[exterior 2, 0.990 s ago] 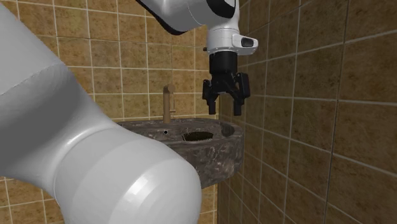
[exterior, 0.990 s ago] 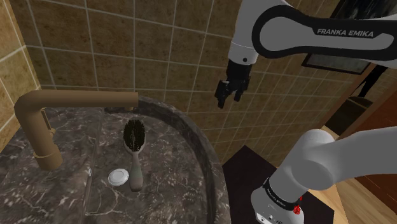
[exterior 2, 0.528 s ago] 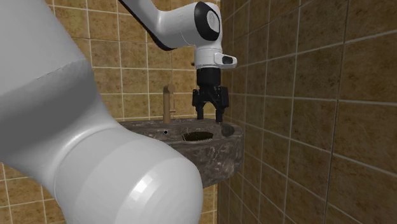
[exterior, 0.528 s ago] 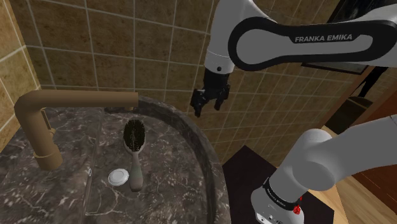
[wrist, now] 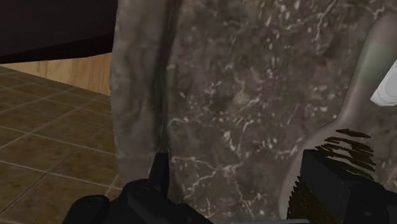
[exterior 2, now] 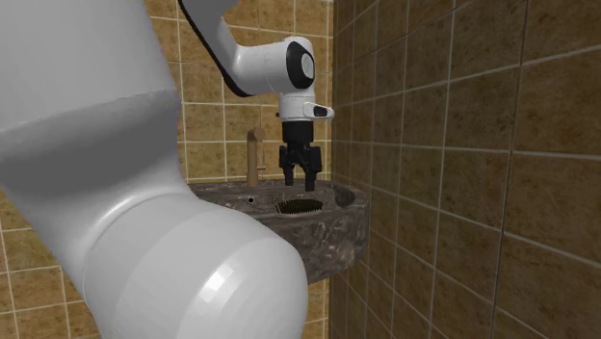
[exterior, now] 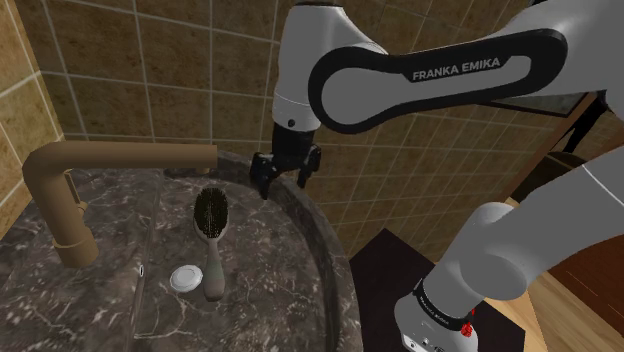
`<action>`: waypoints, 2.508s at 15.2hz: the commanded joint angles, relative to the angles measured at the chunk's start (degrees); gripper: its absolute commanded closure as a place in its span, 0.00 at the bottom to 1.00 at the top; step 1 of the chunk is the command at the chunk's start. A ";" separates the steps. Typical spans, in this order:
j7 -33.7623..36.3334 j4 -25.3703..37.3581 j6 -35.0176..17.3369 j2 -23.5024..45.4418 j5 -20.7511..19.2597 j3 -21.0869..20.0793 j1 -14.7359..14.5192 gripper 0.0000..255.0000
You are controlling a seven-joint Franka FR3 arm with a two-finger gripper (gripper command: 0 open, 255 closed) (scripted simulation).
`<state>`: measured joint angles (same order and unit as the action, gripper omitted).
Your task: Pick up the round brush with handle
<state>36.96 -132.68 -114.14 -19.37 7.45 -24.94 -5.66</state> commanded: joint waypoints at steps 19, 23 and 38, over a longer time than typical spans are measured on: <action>20.83 12.92 -13.12 25.52 -12.62 -8.17 -2.06 0.00; 20.87 12.95 -13.17 25.63 -12.69 -8.15 -2.06 1.00; 19.05 16.68 -6.66 22.21 -10.14 -8.27 -1.73 1.00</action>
<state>56.35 -116.53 -121.58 3.38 -3.01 -33.11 -7.37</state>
